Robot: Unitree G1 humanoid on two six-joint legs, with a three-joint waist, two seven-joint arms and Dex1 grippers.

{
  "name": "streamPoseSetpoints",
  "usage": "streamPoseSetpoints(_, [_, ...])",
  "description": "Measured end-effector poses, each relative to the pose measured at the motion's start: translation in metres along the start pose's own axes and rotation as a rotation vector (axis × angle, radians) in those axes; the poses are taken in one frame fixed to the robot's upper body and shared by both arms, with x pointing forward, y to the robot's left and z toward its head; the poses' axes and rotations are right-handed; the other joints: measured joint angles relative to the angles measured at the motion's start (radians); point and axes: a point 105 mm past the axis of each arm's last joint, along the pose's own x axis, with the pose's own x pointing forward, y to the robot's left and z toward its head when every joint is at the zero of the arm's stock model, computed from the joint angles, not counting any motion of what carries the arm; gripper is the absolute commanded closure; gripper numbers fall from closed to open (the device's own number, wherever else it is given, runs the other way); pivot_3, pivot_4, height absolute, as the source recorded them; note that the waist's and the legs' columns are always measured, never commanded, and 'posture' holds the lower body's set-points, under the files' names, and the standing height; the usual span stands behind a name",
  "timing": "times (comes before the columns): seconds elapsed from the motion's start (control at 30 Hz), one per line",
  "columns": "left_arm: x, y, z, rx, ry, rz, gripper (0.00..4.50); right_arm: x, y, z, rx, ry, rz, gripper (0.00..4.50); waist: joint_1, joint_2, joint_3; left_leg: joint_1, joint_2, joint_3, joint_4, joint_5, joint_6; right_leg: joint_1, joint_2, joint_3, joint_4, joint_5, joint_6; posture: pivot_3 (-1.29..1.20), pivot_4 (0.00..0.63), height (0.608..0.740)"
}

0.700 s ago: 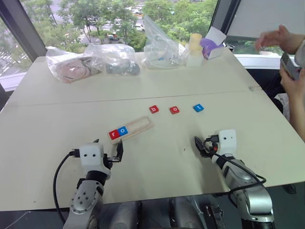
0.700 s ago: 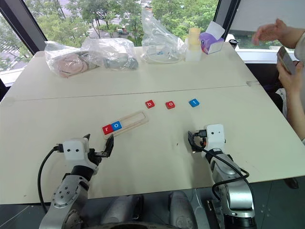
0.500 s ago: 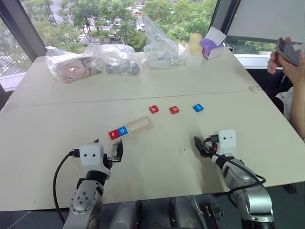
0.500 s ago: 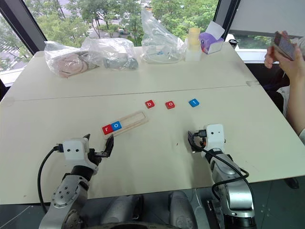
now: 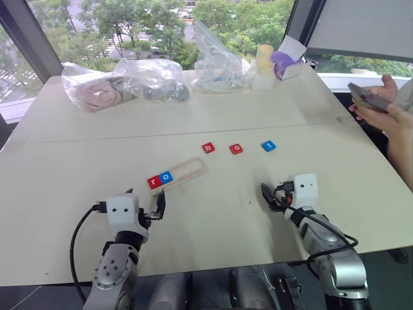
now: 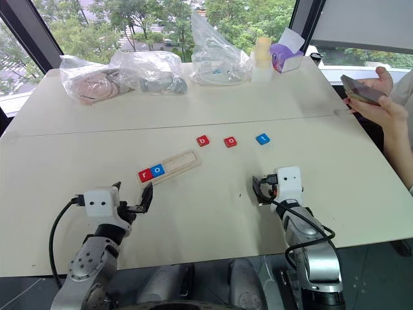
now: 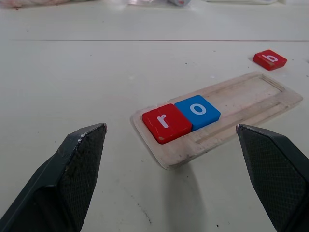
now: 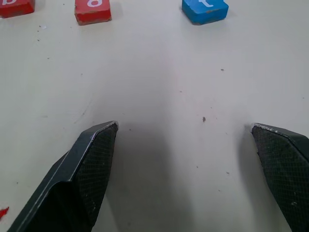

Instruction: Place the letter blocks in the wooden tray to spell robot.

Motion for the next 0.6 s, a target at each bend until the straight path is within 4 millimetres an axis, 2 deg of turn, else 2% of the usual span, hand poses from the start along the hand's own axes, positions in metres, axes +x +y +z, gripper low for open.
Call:
streamPoseSetpoints(0.13, [0.002, 0.001, 0.003, 0.0, -0.012, 0.001, 0.0, 0.001, 0.001, 0.003, -0.015, -0.015, 0.014, 0.02, 0.0, 0.0, 0.0, 0.0, 0.0, 0.0, 0.0, 0.0, 0.0, 0.0, 0.0, 0.0, 0.0, 0.0, 0.0, 0.0, 0.15, 0.74])
streamPoseSetpoints(0.37, [0.006, -0.002, -0.001, 0.013, 0.003, -0.048, 0.0, 0.002, 0.001, 0.007, -0.163, -0.039, 0.091, 0.02, 0.0, 0.001, 0.001, 0.0, 0.0, 0.0, 0.0, 0.0, 0.0, 0.0, 0.0, 0.0, 0.0, 0.0, 0.0, 0.0, 0.15, 0.74])
streamPoseSetpoints(0.53, [0.012, 0.002, 0.01, 0.028, -0.027, -0.124, 0.0, 0.007, 0.002, 0.034, -0.361, -0.116, 0.243, 0.02, -0.001, 0.002, 0.002, 0.0, 0.0, 0.0, 0.0, 0.0, 0.0, 0.0, 0.0, -0.002, 0.0, 0.0, 0.001, 0.0, 0.15, 0.74])
streamPoseSetpoints(0.6, [0.017, 0.002, 0.014, 0.089, 0.007, -0.252, 0.0, 0.013, 0.004, 0.048, -0.418, -0.107, 0.367, 0.02, -0.002, 0.003, 0.005, 0.0, 0.0, 0.0, 0.0, 0.0, 0.0, 0.0, 0.001, -0.002, 0.0, 0.001, -0.002, 0.0, 0.15, 0.74])
